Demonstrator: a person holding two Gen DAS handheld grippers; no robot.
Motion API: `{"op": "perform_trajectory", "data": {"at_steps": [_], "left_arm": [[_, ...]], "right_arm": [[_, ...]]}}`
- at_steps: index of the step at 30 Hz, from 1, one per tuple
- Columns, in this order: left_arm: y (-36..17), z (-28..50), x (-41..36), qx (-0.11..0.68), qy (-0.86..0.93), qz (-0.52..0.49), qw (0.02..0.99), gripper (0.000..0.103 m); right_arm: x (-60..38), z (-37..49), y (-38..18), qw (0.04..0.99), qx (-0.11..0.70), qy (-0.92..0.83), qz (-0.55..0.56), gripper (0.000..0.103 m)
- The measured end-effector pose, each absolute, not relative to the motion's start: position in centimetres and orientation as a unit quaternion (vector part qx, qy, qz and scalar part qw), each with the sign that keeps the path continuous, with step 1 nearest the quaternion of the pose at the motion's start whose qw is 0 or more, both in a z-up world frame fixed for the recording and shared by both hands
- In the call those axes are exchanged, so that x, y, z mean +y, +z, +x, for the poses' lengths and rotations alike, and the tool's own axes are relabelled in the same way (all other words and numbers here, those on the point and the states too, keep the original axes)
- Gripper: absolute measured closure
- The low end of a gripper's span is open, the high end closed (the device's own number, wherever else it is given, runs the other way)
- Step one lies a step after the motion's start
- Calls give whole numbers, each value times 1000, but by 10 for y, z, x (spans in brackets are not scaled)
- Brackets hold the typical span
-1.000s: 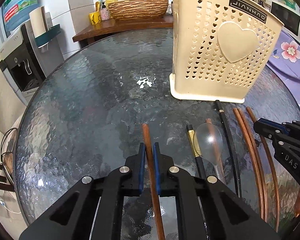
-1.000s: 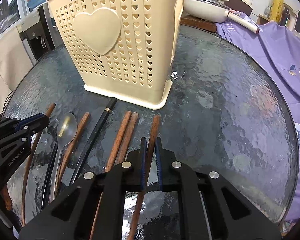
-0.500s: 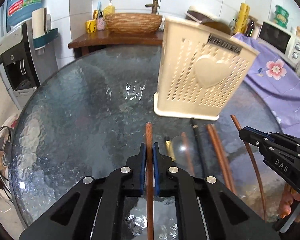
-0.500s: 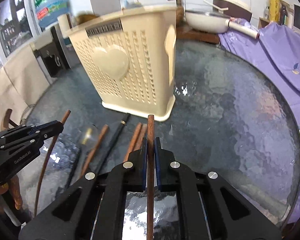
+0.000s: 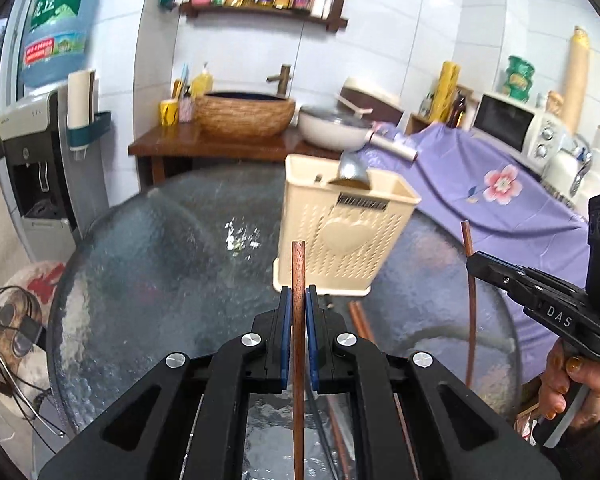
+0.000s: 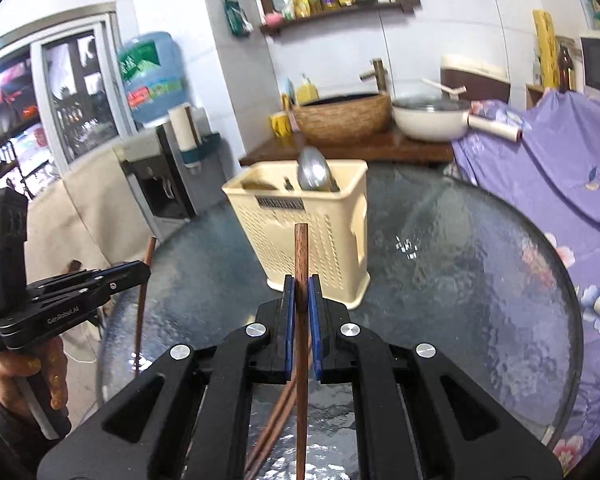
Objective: Organize utensils
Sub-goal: 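Lift the wooden chopstick upright toward the holder with the right gripper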
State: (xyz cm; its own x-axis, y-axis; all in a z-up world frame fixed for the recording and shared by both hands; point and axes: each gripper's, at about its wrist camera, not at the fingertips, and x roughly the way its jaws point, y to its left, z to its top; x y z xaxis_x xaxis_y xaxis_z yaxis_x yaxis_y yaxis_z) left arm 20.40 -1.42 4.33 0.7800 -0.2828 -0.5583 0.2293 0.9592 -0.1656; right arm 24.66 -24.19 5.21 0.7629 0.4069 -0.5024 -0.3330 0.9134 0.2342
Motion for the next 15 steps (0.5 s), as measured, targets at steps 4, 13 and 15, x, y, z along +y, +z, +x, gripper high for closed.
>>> {"op": "perform_trajectory", "data": {"at_steps": [4,13,15], "left_arm": [[56,194,-15,288,-149,-43,945,96],[70,181,-16,276,-177,-43,944,96],[73,179,-15,274,-181,-43,944,96]], "right_arm": [[-245,229,69,940,262,210,63,95],[-245,209,88,944,237,226,41,95],[-245,210,90,945,235,225,39,95]]}}
